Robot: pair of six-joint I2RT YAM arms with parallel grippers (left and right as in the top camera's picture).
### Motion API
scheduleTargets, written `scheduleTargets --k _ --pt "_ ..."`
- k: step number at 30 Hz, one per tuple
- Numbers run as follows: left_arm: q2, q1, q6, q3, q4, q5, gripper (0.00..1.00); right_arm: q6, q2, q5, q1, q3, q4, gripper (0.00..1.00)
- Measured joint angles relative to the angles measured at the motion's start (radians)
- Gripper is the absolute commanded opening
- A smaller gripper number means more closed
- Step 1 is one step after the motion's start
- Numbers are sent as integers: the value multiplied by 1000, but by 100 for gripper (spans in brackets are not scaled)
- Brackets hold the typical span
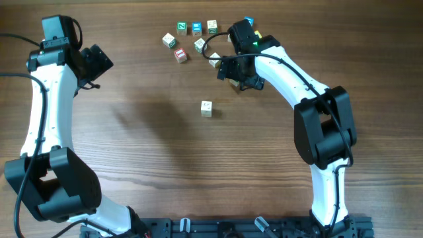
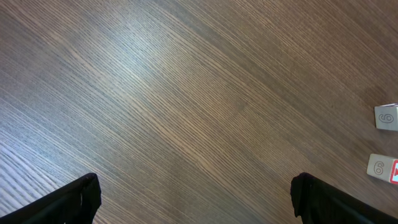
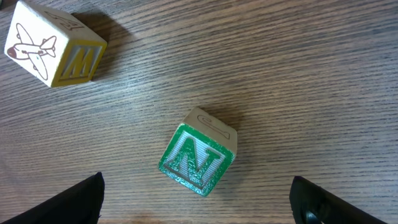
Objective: Form a tower
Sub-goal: 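Lower the right gripper onto the green N block and close it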
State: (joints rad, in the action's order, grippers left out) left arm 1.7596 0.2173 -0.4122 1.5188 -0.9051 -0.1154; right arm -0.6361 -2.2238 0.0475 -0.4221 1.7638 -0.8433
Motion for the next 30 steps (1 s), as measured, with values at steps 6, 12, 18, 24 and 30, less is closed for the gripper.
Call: scheduleTargets --k 6,12,18,24,30 --pt "0 0 0 0 0 0 100 -47 0 0 0 0 -8 80" --pt "0 0 0 0 0 0 100 -92 0 -4 0 0 -3 55" --pt "0 0 0 0 0 0 100 -172 0 -50 -17 0 18 57" --pt "0 0 0 0 0 0 100 -242 -17 -120 -32 0 60 55" --pt "0 0 0 0 0 0 100 -286 -33 -135 -32 -1 69 43"
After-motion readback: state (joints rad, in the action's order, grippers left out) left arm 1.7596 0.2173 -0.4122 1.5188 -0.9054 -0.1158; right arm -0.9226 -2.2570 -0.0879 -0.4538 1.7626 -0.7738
